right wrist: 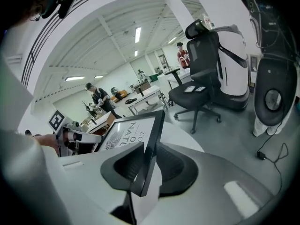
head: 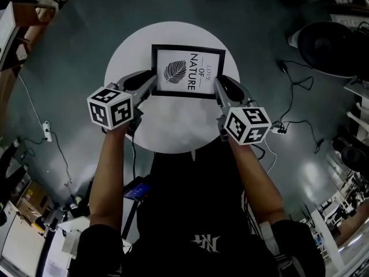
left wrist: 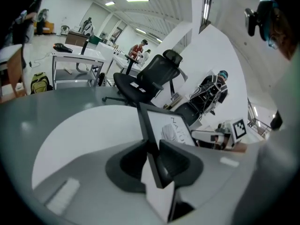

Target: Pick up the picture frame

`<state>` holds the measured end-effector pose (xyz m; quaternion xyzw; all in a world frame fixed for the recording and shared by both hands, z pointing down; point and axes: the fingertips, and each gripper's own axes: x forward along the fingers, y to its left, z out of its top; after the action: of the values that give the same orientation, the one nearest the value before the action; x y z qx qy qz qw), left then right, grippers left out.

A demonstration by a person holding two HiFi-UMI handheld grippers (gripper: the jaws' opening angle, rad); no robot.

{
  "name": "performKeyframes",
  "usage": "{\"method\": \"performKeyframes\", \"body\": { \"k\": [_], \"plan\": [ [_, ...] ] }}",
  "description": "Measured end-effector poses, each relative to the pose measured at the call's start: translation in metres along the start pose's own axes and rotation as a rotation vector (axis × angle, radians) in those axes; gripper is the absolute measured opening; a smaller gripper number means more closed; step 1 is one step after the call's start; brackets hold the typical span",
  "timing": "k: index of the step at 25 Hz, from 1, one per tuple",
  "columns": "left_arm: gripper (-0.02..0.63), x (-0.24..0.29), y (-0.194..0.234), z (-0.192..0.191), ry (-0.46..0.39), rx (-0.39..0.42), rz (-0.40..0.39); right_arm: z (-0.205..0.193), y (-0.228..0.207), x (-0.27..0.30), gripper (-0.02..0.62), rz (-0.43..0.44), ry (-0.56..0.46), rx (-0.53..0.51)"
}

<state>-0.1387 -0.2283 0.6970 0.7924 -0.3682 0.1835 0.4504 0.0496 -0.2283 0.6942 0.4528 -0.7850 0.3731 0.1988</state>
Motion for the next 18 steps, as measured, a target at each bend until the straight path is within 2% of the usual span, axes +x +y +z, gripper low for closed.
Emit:
{"method": "performKeyframes", "body": {
  "k": [4, 10, 14, 18],
  "plan": [
    [0.084, -0.036, -0.021, 0.029, -0.073, 0.031, 0.001, 0.038, 0.026, -0.025, 0.08, 0.013, -0.059, -0.053],
    [0.084, -0.098, -0.05, 0.092, -0.208, 0.063, 0.0, 0.121, 0.076, -0.062, 0.078, 0.035, -0.173, -0.144],
    [0.083, -0.142, -0.076, 0.139, -0.314, 0.115, 0.001, 0.176, 0.109, -0.092, 0.078, 0.055, -0.261, -0.207],
    [0.083, -0.19, -0.11, 0.17, -0.407, 0.168, 0.001, 0.218, 0.145, -0.136, 0.078, 0.071, -0.346, -0.267]
  ]
}}
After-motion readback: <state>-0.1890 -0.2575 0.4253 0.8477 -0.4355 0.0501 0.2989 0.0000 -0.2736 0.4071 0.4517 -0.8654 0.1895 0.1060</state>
